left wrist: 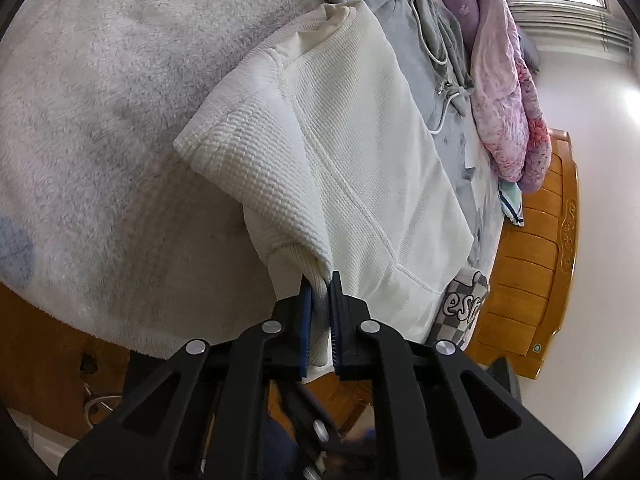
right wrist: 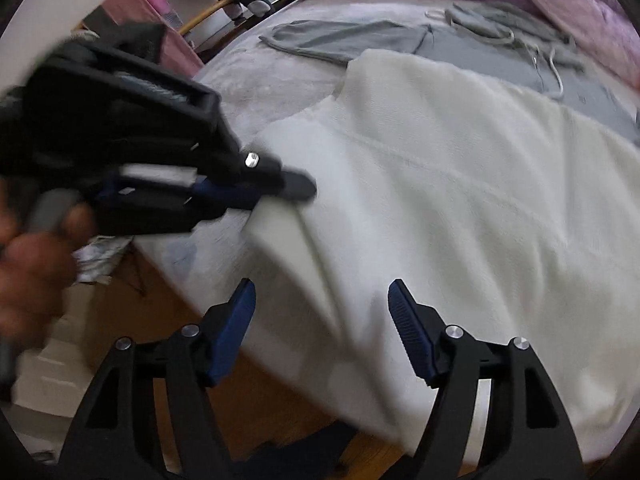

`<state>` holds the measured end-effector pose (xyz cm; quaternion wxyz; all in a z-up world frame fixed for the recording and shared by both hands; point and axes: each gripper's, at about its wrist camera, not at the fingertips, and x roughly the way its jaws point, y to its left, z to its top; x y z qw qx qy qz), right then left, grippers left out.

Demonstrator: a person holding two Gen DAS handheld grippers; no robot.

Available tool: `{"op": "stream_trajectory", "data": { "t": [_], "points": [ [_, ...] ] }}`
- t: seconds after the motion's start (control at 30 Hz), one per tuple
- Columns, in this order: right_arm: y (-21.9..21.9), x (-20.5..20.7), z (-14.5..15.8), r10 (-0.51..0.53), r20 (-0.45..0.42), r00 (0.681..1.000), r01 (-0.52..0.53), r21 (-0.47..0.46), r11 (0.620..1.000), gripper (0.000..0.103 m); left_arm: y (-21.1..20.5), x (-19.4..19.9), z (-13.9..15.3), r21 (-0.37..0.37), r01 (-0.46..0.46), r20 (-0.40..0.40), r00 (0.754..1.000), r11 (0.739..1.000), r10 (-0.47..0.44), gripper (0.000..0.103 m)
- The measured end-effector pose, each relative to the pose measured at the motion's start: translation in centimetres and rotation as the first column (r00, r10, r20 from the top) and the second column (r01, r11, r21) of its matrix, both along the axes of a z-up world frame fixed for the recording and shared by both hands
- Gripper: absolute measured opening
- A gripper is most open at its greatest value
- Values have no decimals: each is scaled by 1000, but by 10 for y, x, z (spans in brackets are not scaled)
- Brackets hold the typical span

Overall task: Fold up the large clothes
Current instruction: 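Grasp the white sweatshirt's other side with the left gripper while the right gripper grasps the hem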

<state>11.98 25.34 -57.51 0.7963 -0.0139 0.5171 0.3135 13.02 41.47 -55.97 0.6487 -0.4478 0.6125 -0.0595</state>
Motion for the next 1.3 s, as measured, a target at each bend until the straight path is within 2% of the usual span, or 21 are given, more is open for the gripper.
{"op": "stream_trajectory", "data": {
  "t": [0.1, 0.13, 0.17, 0.2, 0.23, 0.27, 0.3, 0.37, 0.47, 0.53, 0.63, 0.7, 0.77, 0.8, 0.83, 0.9, 0.97, 1.07, 1.17, 1.23, 1.3],
  "points": [
    [19, 12, -15, 33, 54, 998, -30, -61, 998, 65, -4, 4, 2, 31, 25, 3, 1000, 999, -25, 7],
    [24, 14, -16, 55, 61, 997, -51, -68, 996, 49, -3, 4, 2, 44, 26, -4, 1000, 999, -26, 8],
    [27, 17, -18, 59, 48, 997, -56, -64, 996, 23, 0, 4, 1, 45, 21, -11, 1000, 999, -20, 9],
    [27, 19, -19, 45, 28, 999, -43, -78, 996, 17, 4, 3, 0, 29, 11, -16, 1000, 1000, -11, 16],
    [24, 19, -16, 35, 25, 999, -33, -77, 997, 14, 6, 4, 2, 38, 10, -23, 1000, 999, -10, 34],
    [17, 18, -10, 22, 19, 1000, -21, -67, 998, 13, 8, 4, 5, 53, 17, -19, 1000, 998, -16, 47],
    [8, 16, -4, 0, 0, 1000, 0, -44, 999, 13, 9, 7, 12, 70, 27, -8, 1000, 997, -27, 68],
    [-7, 18, 5, -38, -15, 999, 38, -3, 999, 12, 14, 13, 22, 75, 44, 7, 999, 996, -45, 71],
    [-24, 23, 16, -69, -27, 997, 70, 42, 997, 12, 26, 26, 26, 100, 16, 7, 1000, 995, -17, 77],
    [-31, 23, 21, -81, -40, 996, 83, 62, 995, 12, 29, 39, 20, 125, -4, -5, 1000, 992, 5, 77],
    [-38, 19, 26, -94, -65, 993, 100, 92, 991, 12, 23, 68, 1, 76, 3, -25, 1000, 997, -1, 77],
    [-40, 19, 29, -98, -73, 992, 106, 108, 989, 12, 15, 90, -10, 122, 44, -37, 999, 992, -39, 75],
    [-44, 22, 29, -112, -98, 989, 124, 134, 983, 12, 7, 109, -8, 197, 44, -13, 999, 979, -43, 58],
    [-48, 24, 31, -128, -112, 985, 144, 148, 979, 12, 4, 113, -5, 224, 51, -3, 999, 973, -51, 34],
    [-52, 25, 32, -141, -119, 983, 159, 156, 975, 12, -3, 118, 0, 254, 72, 0, 997, 964, -75, 26],
    [-65, 28, 36, -174, -147, 974, 201, 191, 961, 12, -22, 123, 18, 322, 119, 41, 989, 939, -140, 20],
    [-91, 31, 42, -232, -192, 953, 275, 241, 931, 12, -51, 126, 46, 397, 166, 96, 971, 902, -221, 18],
    [-136, 32, 52, -327, -259, 909, 399, 306, 864, 12, -87, 127, 76, 411, 190, 173, 944, 891, -281, 17],
    [-186, 30, 61, -430, -302, 851, 515, 319, 795, 12, -155, 136, 105, 410, 262, 249, 889, 874, -384, 17],
    [-223, 27, 63, -501, -327, 801, 591, 307, 746, 12, -198, 140, 110, 410, 320, 265, 854, 854, -447, 17],
    [-248, 24, 63, -550, -336, 764, 640, 288, 713, 12, -239, 145, 107, 406, 369, 274, 824, 836, -496, 16]
  ]
}}
